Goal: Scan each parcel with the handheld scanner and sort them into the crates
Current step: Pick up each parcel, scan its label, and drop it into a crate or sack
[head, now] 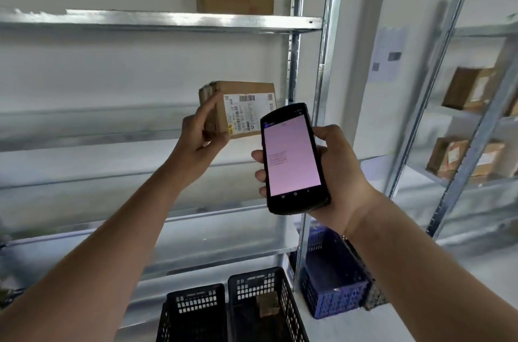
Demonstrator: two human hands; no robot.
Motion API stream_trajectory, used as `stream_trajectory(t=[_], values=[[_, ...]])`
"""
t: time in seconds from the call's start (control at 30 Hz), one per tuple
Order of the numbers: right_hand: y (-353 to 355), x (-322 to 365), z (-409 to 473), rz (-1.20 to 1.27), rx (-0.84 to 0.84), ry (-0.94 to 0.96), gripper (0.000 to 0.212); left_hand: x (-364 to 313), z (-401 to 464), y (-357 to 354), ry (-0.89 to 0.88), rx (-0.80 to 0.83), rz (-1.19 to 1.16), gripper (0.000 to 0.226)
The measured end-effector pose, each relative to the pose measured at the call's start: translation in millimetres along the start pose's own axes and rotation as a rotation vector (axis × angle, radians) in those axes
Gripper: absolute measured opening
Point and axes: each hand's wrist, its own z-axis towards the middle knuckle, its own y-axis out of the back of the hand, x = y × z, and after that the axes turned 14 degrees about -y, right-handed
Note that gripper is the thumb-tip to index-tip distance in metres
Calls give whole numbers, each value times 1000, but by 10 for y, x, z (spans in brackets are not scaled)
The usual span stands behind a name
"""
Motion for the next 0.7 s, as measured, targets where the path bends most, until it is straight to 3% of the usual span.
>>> stream_trajectory(t=[0.23, 0.7], values=[[-249, 205, -331, -79, 50, 16, 64, -235, 342, 52, -105, 16, -4, 71], [-330, 206, -750, -165, 175, -27, 66, -422, 456, 103, -60, 60, 118, 72]])
